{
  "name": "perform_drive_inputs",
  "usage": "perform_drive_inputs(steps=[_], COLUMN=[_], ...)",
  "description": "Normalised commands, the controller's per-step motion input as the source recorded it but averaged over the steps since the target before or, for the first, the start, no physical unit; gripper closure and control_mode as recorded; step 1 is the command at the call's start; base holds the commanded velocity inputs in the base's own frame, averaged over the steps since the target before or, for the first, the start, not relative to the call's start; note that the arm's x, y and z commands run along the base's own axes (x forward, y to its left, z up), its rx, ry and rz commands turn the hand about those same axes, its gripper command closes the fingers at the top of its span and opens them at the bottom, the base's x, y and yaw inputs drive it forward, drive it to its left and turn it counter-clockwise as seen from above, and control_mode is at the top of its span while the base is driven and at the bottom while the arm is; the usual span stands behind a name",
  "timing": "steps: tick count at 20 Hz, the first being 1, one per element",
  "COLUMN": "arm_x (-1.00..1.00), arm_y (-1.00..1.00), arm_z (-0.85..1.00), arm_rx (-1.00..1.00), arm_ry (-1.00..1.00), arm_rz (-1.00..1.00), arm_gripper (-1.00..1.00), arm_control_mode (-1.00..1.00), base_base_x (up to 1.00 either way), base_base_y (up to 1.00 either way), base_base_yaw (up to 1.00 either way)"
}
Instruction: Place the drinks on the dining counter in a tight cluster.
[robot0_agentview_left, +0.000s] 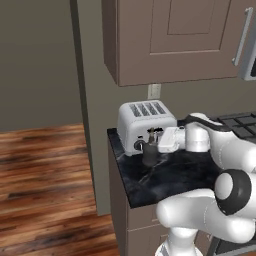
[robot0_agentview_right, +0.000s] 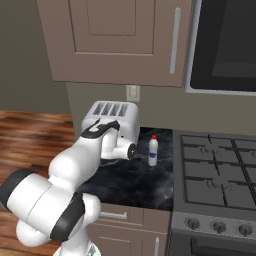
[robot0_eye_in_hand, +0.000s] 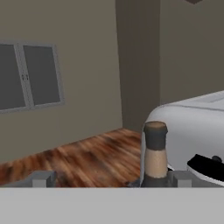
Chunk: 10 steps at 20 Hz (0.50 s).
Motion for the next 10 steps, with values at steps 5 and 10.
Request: perform_drive_inputs(steps=[5,10], arm_x=[0.12,0.14], arm_y=[0.07,0.00], arm_z=[-0.10,-0.11], arm_rx=[0.00,0.00], arm_ry=[0.00,0.00], arm_rz=[0.00,0.00], arm_gripper=[-1.00,-1.00], arm_control_mode=[-1.00,-1.00], base_base_x=[0.00,0.00], base_base_y=[0.00,0.00], base_base_yaw=[0.00,0.00])
